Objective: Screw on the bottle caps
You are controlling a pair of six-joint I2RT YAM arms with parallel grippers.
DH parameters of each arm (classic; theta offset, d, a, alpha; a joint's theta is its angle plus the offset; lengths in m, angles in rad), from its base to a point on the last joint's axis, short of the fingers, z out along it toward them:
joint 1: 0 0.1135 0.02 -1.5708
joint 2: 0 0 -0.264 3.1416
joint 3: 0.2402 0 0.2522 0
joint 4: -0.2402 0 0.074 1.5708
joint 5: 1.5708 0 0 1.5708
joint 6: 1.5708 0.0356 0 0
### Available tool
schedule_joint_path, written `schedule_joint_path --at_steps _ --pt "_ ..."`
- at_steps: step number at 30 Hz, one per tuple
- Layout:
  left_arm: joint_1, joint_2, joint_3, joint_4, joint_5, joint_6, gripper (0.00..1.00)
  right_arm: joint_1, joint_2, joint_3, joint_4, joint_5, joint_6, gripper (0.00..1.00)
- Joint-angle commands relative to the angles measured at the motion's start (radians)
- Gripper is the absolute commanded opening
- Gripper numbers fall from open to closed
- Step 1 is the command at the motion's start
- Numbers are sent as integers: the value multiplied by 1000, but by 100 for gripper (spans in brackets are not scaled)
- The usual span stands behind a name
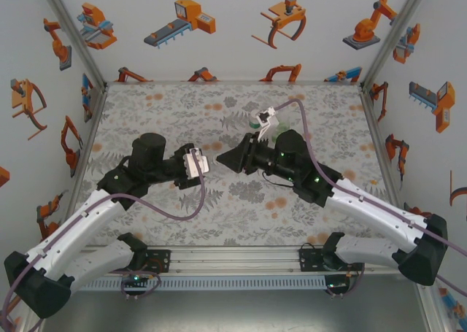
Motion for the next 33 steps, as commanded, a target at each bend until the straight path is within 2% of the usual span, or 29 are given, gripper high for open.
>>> schedule_joint_path --at_steps 1,6,11,14,16,19,22,27,33 --pt "-11 2 11 66 33 -9 0 5 -5 36 -122 110 161 0" --pt "-13 6 13 64 44 -9 0 5 -4 50 -130 95 163 3" --pt "-11 7 13 63 59 -8 0 5 -8 63 -139 87 128 23" --pt "-12 7 13 62 76 -5 0 5 -20 42 -58 43 86 39" --pt "-11 9 15 54 87 -2 0 5 -32 19 45 -31 18 48" --pt "-12 11 17 49 101 1 0 5 -58 17 68 -66 -83 60" --pt "-12 7 18 47 116 4 0 5 -92 34 -8 -52 -248 64" --pt "-13 0 18 36 156 17 0 5 -160 20 -78 -79 -577 63" --pt "-13 9 32 -6 247 47 0 5 -199 31 -181 -290 -934 60"
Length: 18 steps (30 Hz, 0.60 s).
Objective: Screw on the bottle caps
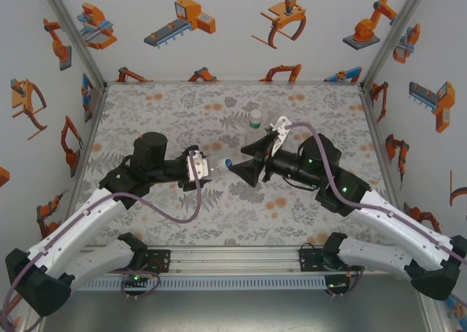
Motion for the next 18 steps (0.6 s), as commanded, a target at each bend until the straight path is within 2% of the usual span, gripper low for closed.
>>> schedule_joint_path --at_steps 1,4,7,12,18 --pt "-5 -2 35 -42 99 37 0 2 -14 21 -109 -185 -327 61" --pt "-4 10 47 -71 149 53 0 2 -5 61 -215 -326 -523 59" --pt "-6 23 62 -107 198 72 0 3 17 93 -277 -362 -627 59" --pt "-12 30 70 -136 214 91 0 3 70 152 -328 -355 -689 58" --pt "-17 46 84 -161 211 97 0 7 125 185 -292 -398 -690 52"
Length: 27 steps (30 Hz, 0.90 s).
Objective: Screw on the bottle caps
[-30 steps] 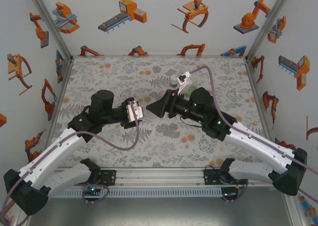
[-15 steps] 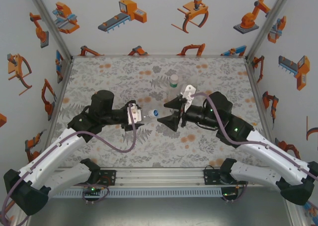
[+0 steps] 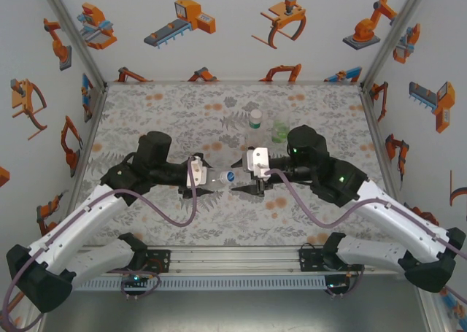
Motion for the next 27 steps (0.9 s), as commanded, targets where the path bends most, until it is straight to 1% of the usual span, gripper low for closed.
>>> schedule_joint_path --at_steps 1,5,13,16,20,23,25,27 --pt "-9 11 41 -39 40 30 0 10 21 35 12 -49 -42 51" --pt "-13 14 42 -40 41 30 0 16 34 39 19 -33 -43 46" --pt "-19 15 42 -41 40 30 0 21 32 26 25 4 -44 39" --pt "-19 14 42 -41 38 29 0 21 30 24 24 15 -42 35" --pt "-19 12 43 -40 24 28 0 21 28 17 28 32 -37 25" --pt "-19 6 38 -27 -12 17 0 23 24 3 55 82 36 18" --pt "-19 2 33 -13 -52 7 0 23 16 -27 103 123 119 13" --pt "-18 -1 27 4 -94 -6 0 23 5 -72 176 168 239 9"
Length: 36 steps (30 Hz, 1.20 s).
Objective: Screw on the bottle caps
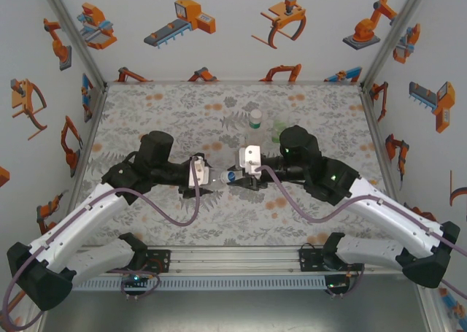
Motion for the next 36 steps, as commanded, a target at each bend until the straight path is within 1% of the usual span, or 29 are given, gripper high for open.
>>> schedule_joint_path --at_steps 1,3,11,16,18,20,23,28,32,35,36 --pt "-6 -13 13 24 -56 -15 0 4 -27 -64 152 109 220 6" --pt "-7 -14 7 40 -85 -24 0 4 -33 -105 227 161 357 1" --pt "-6 -17 -9 83 -187 -50 0 4 -41 -225 449 342 869 0" --pt "-7 -16 -13 103 -258 -65 0 4 -22 -231 450 474 1174 0" --pt "-6 -14 -17 114 -297 -77 0 4 -5 -217 423 510 1294 0" --pt "-6 -9 -15 117 -334 -85 0 2 12 -201 394 526 1377 0" --pt "-7 0 -10 122 -391 -102 0 2 35 -181 375 542 1443 0" --pt "-6 5 -7 128 -460 -119 0 -1 72 -132 310 547 1465 0" --pt "-7 2 -9 131 -463 -121 0 -4 91 -114 306 524 1472 0" --pt "-7 -6 -11 131 -433 -114 0 -8 95 -104 295 511 1458 7" --pt "-7 -8 -12 131 -422 -112 0 -10 92 -101 295 506 1434 12"
